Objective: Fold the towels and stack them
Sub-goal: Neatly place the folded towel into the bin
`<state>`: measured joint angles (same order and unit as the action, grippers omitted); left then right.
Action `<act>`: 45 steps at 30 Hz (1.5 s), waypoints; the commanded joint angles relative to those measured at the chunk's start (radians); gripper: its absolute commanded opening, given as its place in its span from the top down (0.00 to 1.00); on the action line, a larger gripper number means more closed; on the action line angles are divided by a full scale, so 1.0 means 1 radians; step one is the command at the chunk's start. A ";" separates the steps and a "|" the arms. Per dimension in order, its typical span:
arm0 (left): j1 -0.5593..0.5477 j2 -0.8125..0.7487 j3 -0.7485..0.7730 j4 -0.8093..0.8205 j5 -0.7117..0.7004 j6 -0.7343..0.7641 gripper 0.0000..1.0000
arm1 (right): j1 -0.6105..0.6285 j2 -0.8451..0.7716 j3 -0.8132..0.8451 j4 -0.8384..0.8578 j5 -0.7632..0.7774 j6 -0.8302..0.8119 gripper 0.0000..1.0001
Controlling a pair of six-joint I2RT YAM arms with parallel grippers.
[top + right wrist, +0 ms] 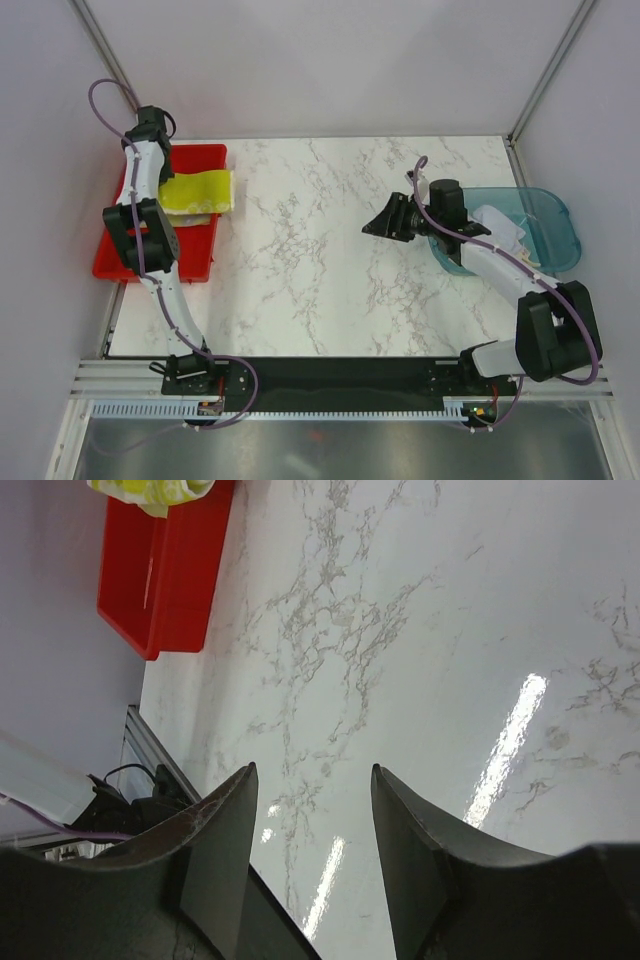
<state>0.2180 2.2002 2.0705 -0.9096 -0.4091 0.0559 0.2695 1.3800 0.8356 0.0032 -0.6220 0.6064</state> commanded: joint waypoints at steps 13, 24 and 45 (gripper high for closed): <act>0.050 0.065 0.028 0.037 0.006 0.071 0.98 | 0.023 0.010 0.060 -0.063 0.010 -0.003 0.43; 0.093 0.085 0.109 0.051 0.109 0.082 0.98 | 0.023 0.010 0.065 -0.089 0.015 -0.020 0.43; 0.081 0.058 0.132 0.060 -0.079 -0.007 0.42 | 0.023 -0.006 0.072 -0.104 0.034 -0.045 0.43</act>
<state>0.3111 2.3032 2.1811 -0.8795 -0.4580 0.0902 0.2890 1.3907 0.8669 -0.1005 -0.6033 0.5842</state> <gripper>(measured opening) 0.578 0.575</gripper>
